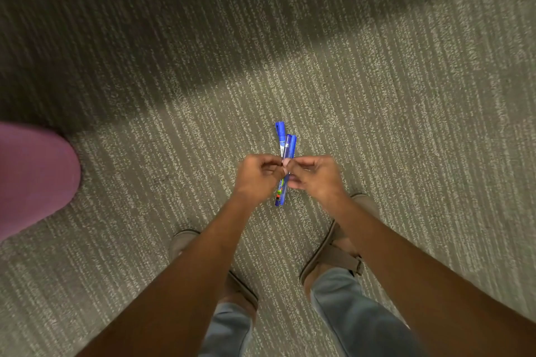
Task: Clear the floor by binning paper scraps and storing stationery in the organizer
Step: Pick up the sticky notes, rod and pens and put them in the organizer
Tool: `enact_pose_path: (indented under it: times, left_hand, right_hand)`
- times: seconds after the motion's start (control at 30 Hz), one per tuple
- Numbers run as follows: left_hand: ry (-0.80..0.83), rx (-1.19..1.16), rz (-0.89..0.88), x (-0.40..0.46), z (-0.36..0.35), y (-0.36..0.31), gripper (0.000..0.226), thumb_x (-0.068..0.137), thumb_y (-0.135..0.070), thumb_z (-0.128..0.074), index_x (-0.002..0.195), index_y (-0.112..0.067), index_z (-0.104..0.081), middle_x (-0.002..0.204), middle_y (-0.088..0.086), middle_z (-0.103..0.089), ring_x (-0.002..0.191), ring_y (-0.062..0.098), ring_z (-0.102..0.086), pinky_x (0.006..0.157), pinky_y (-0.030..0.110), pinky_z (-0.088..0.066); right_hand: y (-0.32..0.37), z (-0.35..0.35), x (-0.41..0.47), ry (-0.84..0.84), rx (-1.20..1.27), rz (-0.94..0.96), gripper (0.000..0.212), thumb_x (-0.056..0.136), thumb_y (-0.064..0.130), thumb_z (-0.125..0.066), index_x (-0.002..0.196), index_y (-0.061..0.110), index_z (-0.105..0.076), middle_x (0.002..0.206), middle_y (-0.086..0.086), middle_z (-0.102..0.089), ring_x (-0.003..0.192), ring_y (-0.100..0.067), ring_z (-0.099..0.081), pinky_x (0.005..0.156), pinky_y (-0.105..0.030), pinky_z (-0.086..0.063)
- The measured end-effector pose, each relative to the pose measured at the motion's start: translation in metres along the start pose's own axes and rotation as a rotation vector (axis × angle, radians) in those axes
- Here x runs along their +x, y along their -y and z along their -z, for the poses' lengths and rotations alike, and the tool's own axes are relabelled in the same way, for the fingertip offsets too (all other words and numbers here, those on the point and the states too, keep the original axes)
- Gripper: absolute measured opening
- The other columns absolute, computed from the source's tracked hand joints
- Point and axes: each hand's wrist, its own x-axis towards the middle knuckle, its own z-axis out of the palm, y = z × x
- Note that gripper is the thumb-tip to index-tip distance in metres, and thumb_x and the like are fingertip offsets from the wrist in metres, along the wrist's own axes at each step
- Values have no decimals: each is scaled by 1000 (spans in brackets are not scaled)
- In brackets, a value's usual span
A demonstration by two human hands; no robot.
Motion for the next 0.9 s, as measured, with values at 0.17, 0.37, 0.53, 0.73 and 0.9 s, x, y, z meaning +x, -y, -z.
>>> enact_pose_path:
  times: [0.17, 0.37, 0.53, 0.73, 0.9]
  left_hand:
    - [22, -64, 43, 8, -14, -4, 28, 76, 4, -74, 103, -2, -68, 96, 14, -72, 88, 20, -68, 85, 28, -56]
    - [47, -272, 177, 13, -16, -9, 26, 73, 9, -74, 95, -4, -69, 96, 14, -73, 91, 24, -72, 87, 37, -57]
    - [84, -332, 204, 20, -9, -14, 32, 72, 8, -74, 101, -6, -69, 101, 11, -74, 92, 21, -72, 84, 33, -57]
    - [120, -252, 213, 24, -16, -21, 34, 73, 9, -74, 104, 2, -65, 99, 15, -72, 84, 20, -71, 77, 31, -59]
    - [92, -232, 219, 24, -25, -30, 35, 74, 8, -74, 107, 4, -64, 95, 13, -71, 81, 20, -69, 71, 26, -59]
  right_hand:
    - [3, 18, 9, 0, -35, -29, 21, 77, 8, -78, 96, -1, -72, 88, -15, -74, 69, -20, -74, 60, -27, -60]
    - [11, 28, 18, 25, -167, -61, 28, 72, 23, -82, 92, 5, -74, 83, -9, -77, 70, -17, -75, 63, -30, -61]
    - [25, 31, 28, -79, -254, 8, 44, 65, 26, -87, 103, 12, -69, 86, -2, -75, 65, -12, -73, 56, -27, -59]
    - [35, 29, 46, -19, -317, 190, 60, 68, 23, -86, 122, 33, -63, 106, -6, -71, 90, -20, -71, 72, -38, -62]
    - [35, 39, 51, 47, -206, 192, 46, 71, 12, -83, 114, 21, -70, 99, -11, -74, 81, -23, -74, 66, -41, -62]
